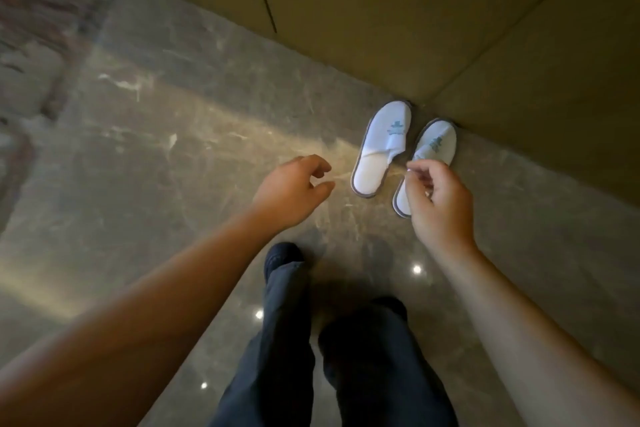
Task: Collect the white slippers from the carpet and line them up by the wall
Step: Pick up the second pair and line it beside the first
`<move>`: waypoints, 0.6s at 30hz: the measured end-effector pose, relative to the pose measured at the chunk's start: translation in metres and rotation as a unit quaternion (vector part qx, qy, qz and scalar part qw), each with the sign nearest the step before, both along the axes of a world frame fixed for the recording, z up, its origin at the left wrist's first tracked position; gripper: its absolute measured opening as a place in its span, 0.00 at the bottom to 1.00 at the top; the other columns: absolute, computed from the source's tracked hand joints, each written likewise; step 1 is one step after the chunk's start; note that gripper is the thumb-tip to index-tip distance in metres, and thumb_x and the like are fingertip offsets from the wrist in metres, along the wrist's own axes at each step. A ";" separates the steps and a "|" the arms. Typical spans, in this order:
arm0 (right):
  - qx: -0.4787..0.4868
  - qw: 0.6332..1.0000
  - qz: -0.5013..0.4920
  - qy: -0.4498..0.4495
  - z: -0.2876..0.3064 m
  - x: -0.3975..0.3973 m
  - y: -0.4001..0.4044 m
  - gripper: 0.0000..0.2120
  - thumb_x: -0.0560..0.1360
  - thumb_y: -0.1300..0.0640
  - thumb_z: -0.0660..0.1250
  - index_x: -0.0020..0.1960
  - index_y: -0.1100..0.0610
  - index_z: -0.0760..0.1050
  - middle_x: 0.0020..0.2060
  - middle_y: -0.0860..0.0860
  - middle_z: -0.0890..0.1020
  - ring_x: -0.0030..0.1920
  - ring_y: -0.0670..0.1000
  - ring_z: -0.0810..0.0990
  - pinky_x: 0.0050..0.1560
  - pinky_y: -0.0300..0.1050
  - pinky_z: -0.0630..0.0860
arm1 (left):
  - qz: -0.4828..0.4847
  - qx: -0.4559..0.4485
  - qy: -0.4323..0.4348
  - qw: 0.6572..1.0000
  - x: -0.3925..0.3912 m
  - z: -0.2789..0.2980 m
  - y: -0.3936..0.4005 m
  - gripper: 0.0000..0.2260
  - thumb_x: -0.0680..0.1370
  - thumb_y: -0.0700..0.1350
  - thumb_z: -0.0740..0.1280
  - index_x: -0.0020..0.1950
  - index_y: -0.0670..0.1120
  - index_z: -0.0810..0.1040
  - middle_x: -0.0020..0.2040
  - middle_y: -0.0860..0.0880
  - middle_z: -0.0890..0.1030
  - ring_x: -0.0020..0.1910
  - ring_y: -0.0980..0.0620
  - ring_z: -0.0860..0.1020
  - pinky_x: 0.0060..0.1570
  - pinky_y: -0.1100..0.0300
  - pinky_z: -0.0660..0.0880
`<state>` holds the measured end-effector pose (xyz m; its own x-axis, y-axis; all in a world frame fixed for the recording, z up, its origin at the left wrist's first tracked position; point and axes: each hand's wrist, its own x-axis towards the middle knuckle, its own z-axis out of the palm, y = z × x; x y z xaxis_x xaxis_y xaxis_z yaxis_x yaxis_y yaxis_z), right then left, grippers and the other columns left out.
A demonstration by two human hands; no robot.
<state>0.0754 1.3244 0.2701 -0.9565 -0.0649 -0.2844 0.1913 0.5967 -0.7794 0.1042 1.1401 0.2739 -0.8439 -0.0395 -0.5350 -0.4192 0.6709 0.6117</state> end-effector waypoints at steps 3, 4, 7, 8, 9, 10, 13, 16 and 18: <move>-0.041 0.997 0.065 -0.013 0.106 0.008 -0.038 0.07 0.73 0.61 0.61 0.49 0.57 0.76 0.43 0.49 0.77 0.44 0.50 0.75 0.38 0.34 0.67 | 0.061 0.003 0.003 0.998 0.019 0.108 -0.032 0.15 0.75 0.47 0.61 0.61 0.46 0.70 0.60 0.46 0.76 0.51 0.50 0.75 0.51 0.58 0.70; -0.053 0.995 0.084 -0.019 0.138 0.014 -0.052 0.07 0.73 0.61 0.61 0.49 0.56 0.76 0.42 0.49 0.77 0.44 0.50 0.76 0.39 0.33 0.69 | 0.078 0.002 0.007 0.997 0.027 0.141 -0.043 0.15 0.75 0.47 0.61 0.61 0.47 0.70 0.60 0.46 0.76 0.50 0.52 0.75 0.50 0.59 0.70; -0.088 0.987 0.133 -0.010 0.220 0.025 -0.097 0.07 0.73 0.62 0.61 0.48 0.54 0.75 0.41 0.45 0.76 0.44 0.45 0.75 0.44 0.24 0.68 | 0.131 0.000 0.033 0.991 0.049 0.224 -0.079 0.15 0.75 0.47 0.61 0.61 0.47 0.70 0.58 0.48 0.77 0.48 0.55 0.73 0.50 0.61 0.69; -0.098 0.984 0.145 -0.015 0.242 0.028 -0.114 0.07 0.73 0.62 0.61 0.47 0.53 0.74 0.41 0.46 0.77 0.44 0.46 0.75 0.45 0.27 0.69 | 0.154 0.000 0.043 0.987 0.058 0.247 -0.090 0.15 0.75 0.47 0.62 0.60 0.47 0.71 0.56 0.49 0.77 0.48 0.55 0.72 0.50 0.61 0.68; -0.109 0.982 0.156 -0.023 0.262 0.033 -0.131 0.07 0.73 0.62 0.61 0.47 0.52 0.73 0.42 0.49 0.78 0.44 0.48 0.75 0.47 0.33 0.71 | 0.178 0.002 0.052 0.983 0.066 0.268 -0.102 0.15 0.75 0.47 0.62 0.60 0.47 0.71 0.54 0.50 0.76 0.48 0.55 0.72 0.50 0.61 0.68; -0.118 0.979 0.166 -0.026 0.281 0.037 -0.148 0.07 0.73 0.62 0.61 0.46 0.51 0.73 0.44 0.52 0.78 0.45 0.50 0.75 0.49 0.40 0.72 | 0.202 0.006 0.060 0.977 0.076 0.286 -0.113 0.14 0.75 0.47 0.62 0.60 0.47 0.71 0.52 0.51 0.76 0.48 0.55 0.73 0.50 0.61 0.68; -0.141 0.971 0.195 -0.013 0.327 0.050 -0.198 0.10 0.73 0.62 0.62 0.44 0.46 0.71 0.45 0.53 0.78 0.46 0.51 0.76 0.50 0.45 0.72 | 0.265 0.028 0.086 0.960 0.105 0.328 -0.148 0.14 0.74 0.47 0.62 0.59 0.48 0.72 0.48 0.55 0.74 0.46 0.56 0.74 0.49 0.63 0.69; -0.152 0.965 0.214 0.003 0.358 0.054 -0.244 0.13 0.73 0.60 0.62 0.42 0.41 0.71 0.42 0.47 0.77 0.45 0.47 0.76 0.47 0.39 0.72 | 0.318 0.058 0.105 0.941 0.132 0.352 -0.183 0.13 0.74 0.48 0.62 0.57 0.49 0.73 0.44 0.59 0.73 0.44 0.61 0.73 0.43 0.69 0.69; -0.149 0.963 0.225 0.007 0.370 0.051 -0.274 0.12 0.73 0.60 0.62 0.42 0.42 0.71 0.41 0.43 0.77 0.44 0.44 0.76 0.45 0.37 0.71 | 0.331 0.072 0.102 0.935 0.139 0.362 -0.209 0.12 0.74 0.48 0.62 0.57 0.49 0.73 0.44 0.58 0.74 0.43 0.62 0.73 0.41 0.71 0.69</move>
